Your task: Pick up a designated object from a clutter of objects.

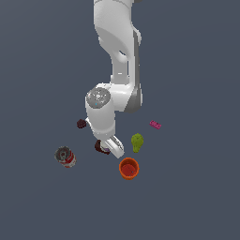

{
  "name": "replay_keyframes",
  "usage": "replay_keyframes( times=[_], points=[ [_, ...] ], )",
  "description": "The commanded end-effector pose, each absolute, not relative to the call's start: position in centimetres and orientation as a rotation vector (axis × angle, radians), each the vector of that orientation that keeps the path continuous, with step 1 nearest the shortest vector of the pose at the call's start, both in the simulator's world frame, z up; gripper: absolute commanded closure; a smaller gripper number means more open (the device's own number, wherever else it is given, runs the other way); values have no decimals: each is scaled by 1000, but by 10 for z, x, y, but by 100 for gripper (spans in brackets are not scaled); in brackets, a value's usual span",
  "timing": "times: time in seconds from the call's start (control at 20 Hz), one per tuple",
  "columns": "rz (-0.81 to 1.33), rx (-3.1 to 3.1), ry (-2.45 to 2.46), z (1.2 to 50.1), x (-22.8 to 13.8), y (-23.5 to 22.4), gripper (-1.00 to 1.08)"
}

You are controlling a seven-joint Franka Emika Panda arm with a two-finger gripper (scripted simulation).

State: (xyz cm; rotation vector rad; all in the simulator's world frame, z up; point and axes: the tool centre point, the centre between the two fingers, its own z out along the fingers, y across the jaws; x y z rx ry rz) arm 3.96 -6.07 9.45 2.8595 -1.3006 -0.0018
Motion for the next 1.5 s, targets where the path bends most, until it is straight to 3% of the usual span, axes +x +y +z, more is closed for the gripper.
replay_keyframes(
  times=[0.0, 0.45, 1.45],
  points=[
    [2, 2861, -1300, 104, 41, -56, 108],
    [2, 2859, -1301, 166, 45, -26, 108],
    [1, 2858, -1301, 370, 62, 72, 108]
  ],
)
